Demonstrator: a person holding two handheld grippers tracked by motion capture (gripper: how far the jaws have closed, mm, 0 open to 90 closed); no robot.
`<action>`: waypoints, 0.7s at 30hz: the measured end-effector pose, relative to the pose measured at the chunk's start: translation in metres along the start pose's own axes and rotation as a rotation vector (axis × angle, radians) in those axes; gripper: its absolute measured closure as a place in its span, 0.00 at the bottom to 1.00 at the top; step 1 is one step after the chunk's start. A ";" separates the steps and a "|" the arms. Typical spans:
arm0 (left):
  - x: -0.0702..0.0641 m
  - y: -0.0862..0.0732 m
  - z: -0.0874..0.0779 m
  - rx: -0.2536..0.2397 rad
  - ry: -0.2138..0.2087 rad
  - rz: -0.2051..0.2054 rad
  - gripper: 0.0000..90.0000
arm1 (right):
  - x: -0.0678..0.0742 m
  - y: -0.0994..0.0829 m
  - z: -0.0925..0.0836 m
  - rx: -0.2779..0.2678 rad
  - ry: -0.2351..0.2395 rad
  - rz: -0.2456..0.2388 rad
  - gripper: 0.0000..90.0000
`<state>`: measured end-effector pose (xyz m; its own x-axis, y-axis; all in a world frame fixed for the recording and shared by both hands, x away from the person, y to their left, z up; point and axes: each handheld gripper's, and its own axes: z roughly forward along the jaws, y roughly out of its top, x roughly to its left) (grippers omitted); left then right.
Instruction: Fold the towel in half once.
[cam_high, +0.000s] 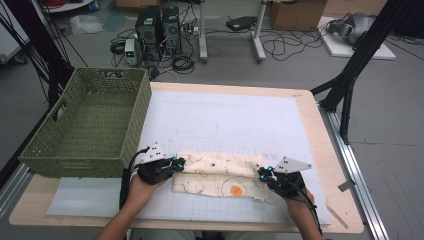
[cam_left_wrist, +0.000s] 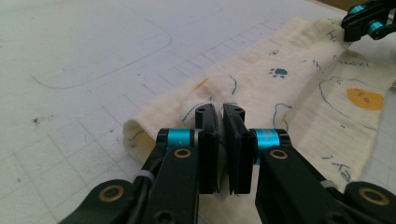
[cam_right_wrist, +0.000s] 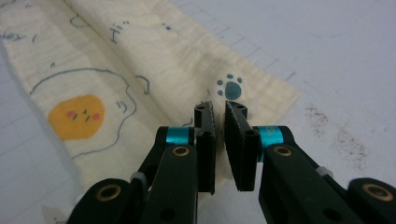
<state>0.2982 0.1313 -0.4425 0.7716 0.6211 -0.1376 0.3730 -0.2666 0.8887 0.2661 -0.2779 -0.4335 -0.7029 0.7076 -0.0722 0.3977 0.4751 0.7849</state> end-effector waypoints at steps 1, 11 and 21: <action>0.000 0.000 -0.001 0.003 -0.002 0.000 0.93 | 0.001 -0.001 0.000 0.007 0.003 -0.009 0.92; 0.011 0.005 -0.013 -0.112 -0.033 -0.073 0.55 | -0.009 -0.006 -0.019 -0.052 -0.049 0.037 0.72; 0.018 0.005 -0.018 -0.131 0.050 -0.086 0.54 | -0.027 -0.013 -0.030 -0.097 -0.170 0.125 0.66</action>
<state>0.3050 0.1544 -0.4325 0.7119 0.6743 -0.1960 0.3632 -0.1147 0.9246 0.2621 -0.3188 -0.4238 -0.5388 0.8397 -0.0672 0.4107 0.3315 0.8493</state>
